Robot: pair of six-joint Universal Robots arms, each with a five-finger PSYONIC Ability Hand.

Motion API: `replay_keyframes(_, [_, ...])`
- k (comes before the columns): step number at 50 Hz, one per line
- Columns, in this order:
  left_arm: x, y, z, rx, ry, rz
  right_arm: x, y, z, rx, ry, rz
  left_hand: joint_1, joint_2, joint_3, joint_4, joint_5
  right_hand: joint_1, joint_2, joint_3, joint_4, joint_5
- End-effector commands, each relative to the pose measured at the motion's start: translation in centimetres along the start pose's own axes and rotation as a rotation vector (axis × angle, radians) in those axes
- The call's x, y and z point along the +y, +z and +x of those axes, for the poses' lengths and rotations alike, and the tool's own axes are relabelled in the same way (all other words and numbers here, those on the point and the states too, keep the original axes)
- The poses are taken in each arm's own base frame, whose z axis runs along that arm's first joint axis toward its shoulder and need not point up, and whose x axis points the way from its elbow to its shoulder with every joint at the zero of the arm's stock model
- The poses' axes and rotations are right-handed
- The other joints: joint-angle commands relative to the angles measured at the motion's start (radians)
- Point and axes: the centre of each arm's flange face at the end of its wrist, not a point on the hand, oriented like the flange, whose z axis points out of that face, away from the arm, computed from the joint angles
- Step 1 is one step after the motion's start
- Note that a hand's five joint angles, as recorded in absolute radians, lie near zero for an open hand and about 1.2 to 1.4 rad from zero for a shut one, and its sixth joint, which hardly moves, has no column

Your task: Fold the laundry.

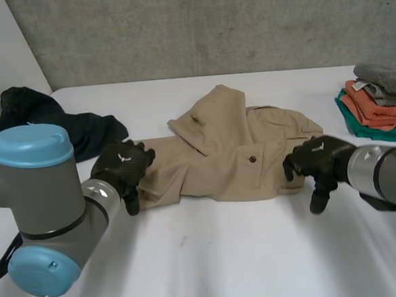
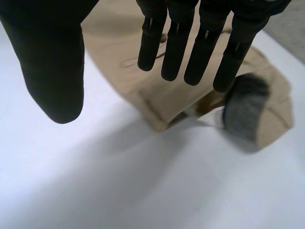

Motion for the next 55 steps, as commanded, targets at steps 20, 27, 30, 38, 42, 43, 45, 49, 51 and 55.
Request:
replay_keyframes(20, [1.8, 7.3, 1.2, 0.066, 0.048, -0.142, 2.8, 11.1, -2.1, 0.174, -0.224, 0.256, 0.147, 0.149, 0.153, 0.147, 0.148, -0.024, -0.024, -0.024, -0.022, -0.027])
replay_keyframes(27, [1.3, 8.3, 1.6, 0.032, 0.062, -0.119, 2.9, 13.0, -1.7, 0.191, -0.251, 0.257, 0.617, 0.62, 0.623, 0.618, 0.618, 0.309, 0.309, 0.308, 0.31, 0.305])
replay_keyframes(30, [1.0, 8.7, 1.4, -0.017, 0.069, -0.095, 2.4, 13.3, -0.9, 0.233, -0.256, 0.286, 1.112, 1.114, 1.118, 1.112, 1.113, 0.709, 0.709, 0.709, 0.711, 0.706])
replay_keyframes(38, [-3.9, 6.6, -1.4, -0.146, 0.061, 0.041, -0.5, 11.7, 1.2, 0.296, -0.26, 0.347, 1.13, 1.133, 1.136, 1.131, 1.131, 0.805, 0.805, 0.804, 0.806, 0.801])
replay_keyframes(42, [-9.5, 2.3, -4.9, -0.237, -0.006, 0.206, -4.3, 7.9, 4.0, 0.36, -0.249, 0.401, 1.13, 1.133, 1.136, 1.131, 1.131, 0.805, 0.805, 0.804, 0.806, 0.801])
replay_keyframes(43, [-12.0, 0.0, -6.3, -0.272, -0.039, 0.296, -6.1, 6.0, 4.8, 0.38, -0.239, 0.435, 1.13, 1.133, 1.136, 1.131, 1.131, 0.805, 0.805, 0.804, 0.806, 0.801])
replay_keyframes(45, [-14.4, -2.4, -7.6, -0.308, -0.07, 0.386, -8.0, 4.0, 5.5, 0.395, -0.224, 0.477, 1.13, 1.133, 1.136, 1.131, 1.131, 0.805, 0.805, 0.804, 0.806, 0.801])
replay_keyframes(49, [-20.3, -9.3, -10.8, -0.392, -0.113, 0.64, -13.3, -2.9, 7.5, 0.437, -0.18, 0.619, 1.13, 1.133, 1.136, 1.131, 1.131, 0.805, 0.805, 0.804, 0.806, 0.801])
replay_keyframes(51, [-21.9, -11.5, -11.7, -0.418, -0.127, 0.716, -14.7, -5.1, 8.3, 0.46, -0.17, 0.664, 1.13, 1.133, 1.136, 1.131, 1.131, 0.805, 0.805, 0.804, 0.806, 0.801])
replay_keyframes(55, [-24.8, -15.7, -13.7, -0.484, -0.146, 0.843, -17.3, -9.4, 10.1, 0.518, -0.14, 0.776, 1.13, 1.133, 1.136, 1.131, 1.131, 0.805, 0.805, 0.804, 0.806, 0.801])
